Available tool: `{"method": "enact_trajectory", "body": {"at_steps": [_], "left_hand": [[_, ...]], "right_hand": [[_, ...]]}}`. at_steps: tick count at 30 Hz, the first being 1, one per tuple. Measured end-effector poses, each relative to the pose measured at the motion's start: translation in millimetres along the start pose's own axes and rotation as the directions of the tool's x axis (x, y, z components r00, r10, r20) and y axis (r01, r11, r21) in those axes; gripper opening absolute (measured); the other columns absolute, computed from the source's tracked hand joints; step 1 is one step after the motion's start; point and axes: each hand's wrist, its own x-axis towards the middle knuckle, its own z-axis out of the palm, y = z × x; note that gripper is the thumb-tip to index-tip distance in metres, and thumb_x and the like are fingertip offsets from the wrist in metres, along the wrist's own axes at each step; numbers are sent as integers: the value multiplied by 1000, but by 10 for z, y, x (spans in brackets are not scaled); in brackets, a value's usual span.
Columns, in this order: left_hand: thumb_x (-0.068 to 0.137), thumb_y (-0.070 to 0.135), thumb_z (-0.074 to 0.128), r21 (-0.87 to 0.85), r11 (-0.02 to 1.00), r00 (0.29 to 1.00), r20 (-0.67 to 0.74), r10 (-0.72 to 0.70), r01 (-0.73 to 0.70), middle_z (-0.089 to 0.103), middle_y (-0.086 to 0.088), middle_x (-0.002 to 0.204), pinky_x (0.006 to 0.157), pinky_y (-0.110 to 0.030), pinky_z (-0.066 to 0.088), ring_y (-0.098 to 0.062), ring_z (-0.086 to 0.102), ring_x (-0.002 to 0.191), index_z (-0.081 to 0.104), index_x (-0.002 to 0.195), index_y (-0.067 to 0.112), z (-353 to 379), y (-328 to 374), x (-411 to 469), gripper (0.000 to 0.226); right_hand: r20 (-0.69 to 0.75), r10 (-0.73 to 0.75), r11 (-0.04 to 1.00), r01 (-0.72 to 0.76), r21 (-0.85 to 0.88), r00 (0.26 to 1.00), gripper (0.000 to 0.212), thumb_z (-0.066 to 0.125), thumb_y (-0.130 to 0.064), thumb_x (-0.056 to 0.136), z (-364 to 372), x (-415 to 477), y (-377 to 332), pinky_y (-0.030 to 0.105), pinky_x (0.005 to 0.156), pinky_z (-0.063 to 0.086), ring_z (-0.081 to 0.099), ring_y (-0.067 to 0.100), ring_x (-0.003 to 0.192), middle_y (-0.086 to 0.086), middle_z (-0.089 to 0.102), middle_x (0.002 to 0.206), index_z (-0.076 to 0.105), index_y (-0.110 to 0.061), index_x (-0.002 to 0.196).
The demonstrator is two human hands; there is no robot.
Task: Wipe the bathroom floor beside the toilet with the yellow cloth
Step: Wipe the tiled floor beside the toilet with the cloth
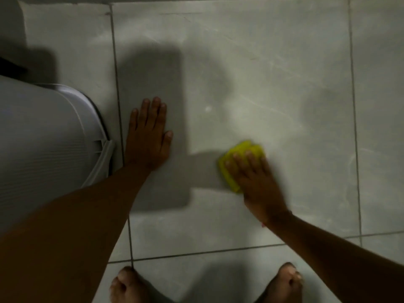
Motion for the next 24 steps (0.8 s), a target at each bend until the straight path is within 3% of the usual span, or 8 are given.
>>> {"method": "enact_trajectory", "body": {"at_steps": [2,4,8,11,14,18,20,24], "left_hand": [[96,40,36,-17,1000,1000,3,10,-10,17,-10,167,125,-51,10,-31,12,155,14,158,16,16,-8,3,70],[97,40,35,-16,1000,1000,-2,11,-11,16,-9,167,125,-52,10,-30,11,155,13,158,17,29,-20,-5,69],[97,40,35,-4,1000,1000,-1,2,-2,17,-10,167,125,-53,12,-30,11,155,13,158,17,30,-5,2,69],[97,39,36,-5,1000,1000,18,-9,9,17,-11,167,124,-54,13,-31,12,155,15,158,16,-8,6,0,69],[97,39,35,-5,1000,1000,12,-5,5,17,-12,167,124,-54,13,-32,12,155,16,158,14,-34,14,-11,68],[98,39,33,-13,1000,1000,15,0,0,17,-13,167,125,-53,11,-32,12,155,17,158,13,-45,28,-23,67],[98,39,33,-10,1000,1000,13,0,0,17,-13,167,125,-52,10,-32,12,155,17,158,12,-48,41,-21,68],[97,39,33,-14,1000,1000,15,3,-2,18,-15,166,124,-53,10,-34,14,154,19,157,11,-79,46,-12,68]], "right_hand": [[-26,281,958,-279,60,959,85,57,-8,74,-48,311,-33,59,119,14,16,36,148,5,27,159,24,-26,150],[-17,423,899,-418,131,906,79,54,-18,78,-74,605,-303,60,118,9,14,38,148,6,24,160,24,-24,150],[22,61,993,-63,96,998,81,53,-23,78,119,195,-700,59,120,8,10,35,149,4,21,161,18,-25,152],[115,-99,995,100,2,988,84,57,-28,79,164,-388,-448,54,121,11,9,31,148,0,18,161,16,-27,152],[83,125,992,-124,-22,989,88,63,-13,77,92,-406,-64,57,120,13,12,35,147,7,25,159,18,-21,152],[-47,457,882,-446,152,888,69,54,-25,89,-33,353,-141,57,118,11,17,39,147,14,27,158,25,-13,150],[-48,383,915,-372,156,923,66,52,-23,89,1,582,-412,57,118,8,18,38,147,11,27,159,27,-15,150],[6,-27,998,27,56,1000,69,40,-8,81,139,58,-665,53,121,13,23,31,146,3,33,157,31,-20,148]]}}
